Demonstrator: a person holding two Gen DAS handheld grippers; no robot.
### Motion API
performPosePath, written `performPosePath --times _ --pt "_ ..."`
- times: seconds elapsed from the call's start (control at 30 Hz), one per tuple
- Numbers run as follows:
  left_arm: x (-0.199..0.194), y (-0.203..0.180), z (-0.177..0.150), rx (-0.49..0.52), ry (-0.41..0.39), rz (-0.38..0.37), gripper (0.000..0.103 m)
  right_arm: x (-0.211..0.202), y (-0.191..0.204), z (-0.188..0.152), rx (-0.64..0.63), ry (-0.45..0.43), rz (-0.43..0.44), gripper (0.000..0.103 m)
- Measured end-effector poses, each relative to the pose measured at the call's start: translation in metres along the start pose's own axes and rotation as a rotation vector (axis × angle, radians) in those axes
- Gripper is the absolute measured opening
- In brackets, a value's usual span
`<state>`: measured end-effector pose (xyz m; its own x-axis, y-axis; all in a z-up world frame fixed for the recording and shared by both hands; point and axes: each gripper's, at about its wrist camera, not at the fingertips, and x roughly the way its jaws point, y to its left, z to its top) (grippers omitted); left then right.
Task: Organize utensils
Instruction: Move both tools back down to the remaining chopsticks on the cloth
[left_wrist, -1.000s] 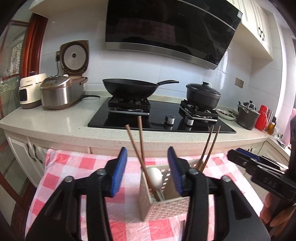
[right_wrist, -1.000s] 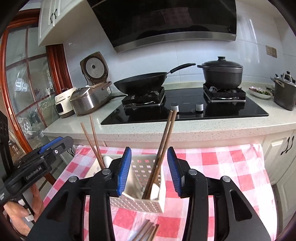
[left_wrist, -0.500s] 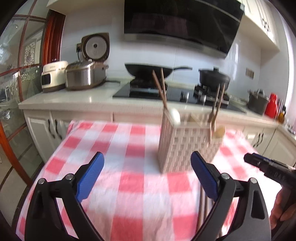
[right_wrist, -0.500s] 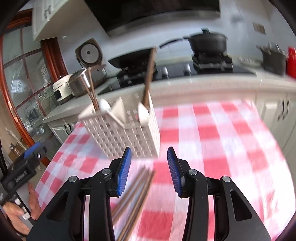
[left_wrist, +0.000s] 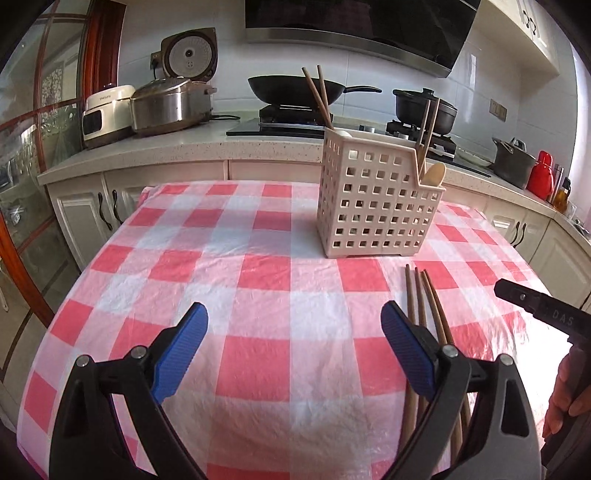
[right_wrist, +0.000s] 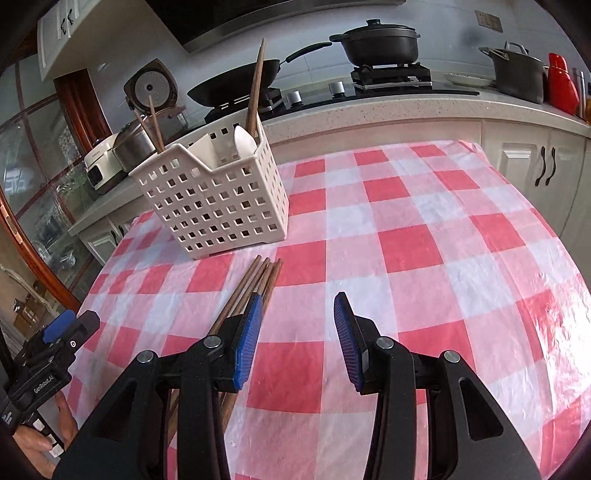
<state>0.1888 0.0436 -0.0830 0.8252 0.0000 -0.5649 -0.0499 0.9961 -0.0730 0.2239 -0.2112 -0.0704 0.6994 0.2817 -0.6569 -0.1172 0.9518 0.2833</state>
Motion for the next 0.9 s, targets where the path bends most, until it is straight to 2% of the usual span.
performPosePath --times 0.23,0.9 --pt "-0.014 0.001 -0.003 0.017 -0.018 0.002 0.092 -0.004 0.006 -0.002 -0.006 0.007 -0.006 0.04" --pt "-0.012 0.026 -0.007 -0.058 -0.018 0.002 0.093 0.014 0.027 -0.012 -0.046 0.07 -0.01 0.04"
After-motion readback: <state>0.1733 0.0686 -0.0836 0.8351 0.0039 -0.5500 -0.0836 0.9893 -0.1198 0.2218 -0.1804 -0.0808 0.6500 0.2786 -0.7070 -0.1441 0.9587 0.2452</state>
